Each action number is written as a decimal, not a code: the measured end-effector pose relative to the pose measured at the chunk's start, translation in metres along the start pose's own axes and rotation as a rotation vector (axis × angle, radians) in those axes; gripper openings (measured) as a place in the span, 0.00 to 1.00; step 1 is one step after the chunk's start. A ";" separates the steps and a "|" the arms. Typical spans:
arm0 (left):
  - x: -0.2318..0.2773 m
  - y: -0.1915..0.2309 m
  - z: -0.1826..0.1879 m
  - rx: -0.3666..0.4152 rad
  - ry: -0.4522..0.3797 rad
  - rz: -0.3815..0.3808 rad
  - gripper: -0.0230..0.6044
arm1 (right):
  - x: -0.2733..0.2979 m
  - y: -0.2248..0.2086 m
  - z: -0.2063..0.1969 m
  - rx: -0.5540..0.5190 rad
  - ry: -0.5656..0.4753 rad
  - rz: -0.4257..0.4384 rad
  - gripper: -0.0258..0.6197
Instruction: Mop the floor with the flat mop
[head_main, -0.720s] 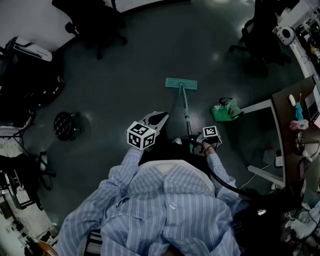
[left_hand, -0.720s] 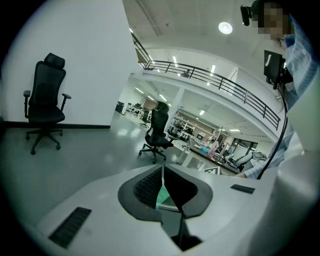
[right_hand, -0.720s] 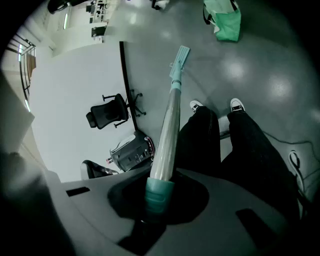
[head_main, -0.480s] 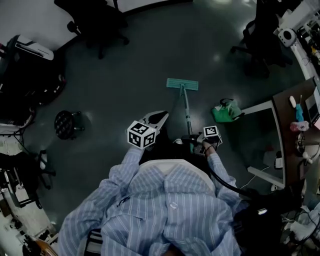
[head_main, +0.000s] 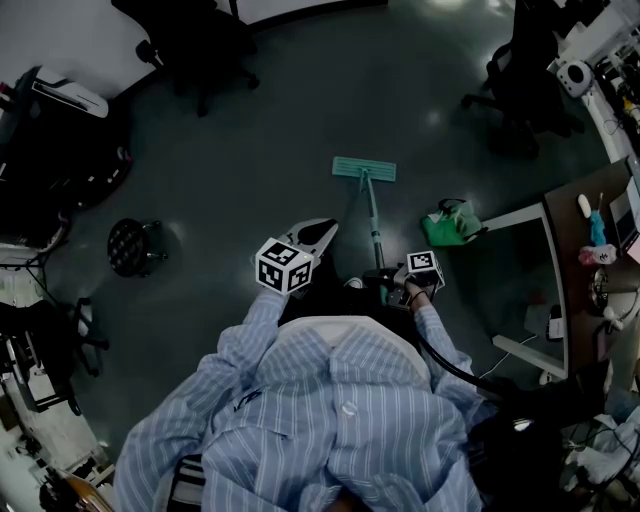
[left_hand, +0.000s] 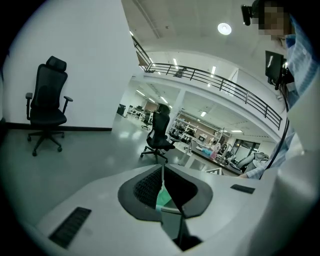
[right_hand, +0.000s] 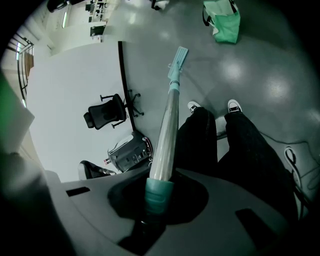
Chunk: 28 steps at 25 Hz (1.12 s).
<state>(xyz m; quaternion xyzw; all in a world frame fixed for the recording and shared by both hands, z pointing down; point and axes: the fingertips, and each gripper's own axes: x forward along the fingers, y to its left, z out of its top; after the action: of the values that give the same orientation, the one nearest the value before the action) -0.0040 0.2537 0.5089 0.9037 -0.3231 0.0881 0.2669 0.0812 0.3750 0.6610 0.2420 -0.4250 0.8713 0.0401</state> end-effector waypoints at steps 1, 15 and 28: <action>0.001 -0.001 0.000 0.002 -0.001 0.001 0.06 | -0.001 -0.001 0.001 0.001 -0.001 -0.003 0.10; 0.011 0.026 0.036 0.015 -0.070 0.072 0.06 | -0.013 0.027 0.013 0.004 0.030 0.033 0.10; 0.103 0.116 0.064 0.022 0.067 0.044 0.06 | -0.005 0.070 0.090 -0.034 0.035 -0.076 0.10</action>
<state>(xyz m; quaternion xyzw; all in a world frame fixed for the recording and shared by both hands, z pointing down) 0.0015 0.0885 0.5383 0.8957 -0.3328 0.1278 0.2657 0.1009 0.2627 0.6551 0.2417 -0.4293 0.8661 0.0846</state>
